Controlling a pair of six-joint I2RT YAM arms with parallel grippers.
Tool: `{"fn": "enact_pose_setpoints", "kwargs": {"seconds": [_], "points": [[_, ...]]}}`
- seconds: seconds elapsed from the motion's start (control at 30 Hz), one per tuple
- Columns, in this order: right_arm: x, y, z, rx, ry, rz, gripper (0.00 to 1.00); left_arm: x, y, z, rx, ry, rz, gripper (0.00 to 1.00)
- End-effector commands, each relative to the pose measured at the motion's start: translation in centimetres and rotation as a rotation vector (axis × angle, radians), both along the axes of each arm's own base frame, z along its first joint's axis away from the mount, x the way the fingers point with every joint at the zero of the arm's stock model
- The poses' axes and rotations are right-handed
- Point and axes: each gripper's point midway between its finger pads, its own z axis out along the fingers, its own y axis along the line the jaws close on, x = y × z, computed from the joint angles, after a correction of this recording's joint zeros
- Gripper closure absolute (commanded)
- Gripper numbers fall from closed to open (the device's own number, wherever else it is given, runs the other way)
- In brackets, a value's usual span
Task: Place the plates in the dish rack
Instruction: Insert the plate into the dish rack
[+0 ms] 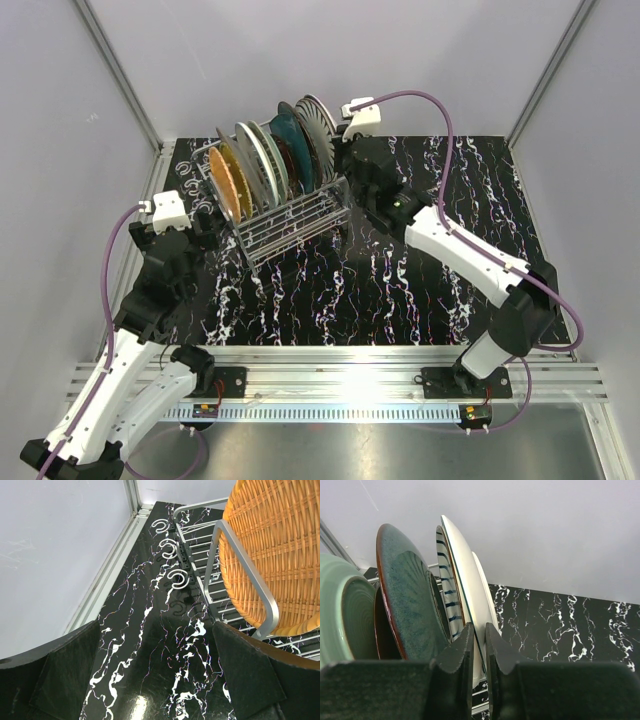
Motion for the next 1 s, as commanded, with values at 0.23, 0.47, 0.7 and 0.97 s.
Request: {"fn": "enact_pose_setpoints", "kwargs": {"seconds": [0.23,0.47,0.7,0.97], "points": [[0.5,0.6,2.4,0.123,-0.021,0.064,0.8,0.3,-0.1,1.4,-0.024,-0.062,-0.007,0.01],[-0.6,0.8,4.4,0.151,-0.05,0.113,0.72,0.3,-0.2,1.4,-0.024,-0.06,-0.01,0.01],[-1.0,0.7,6.2,0.179,-0.073,0.124,0.72,0.3,-0.2,1.4,-0.026,-0.061,-0.011,0.01],[-1.4,0.4,7.8,0.217,-0.088,0.125,0.71,0.3,-0.3,1.4,-0.028,-0.062,-0.012,0.01]]}}
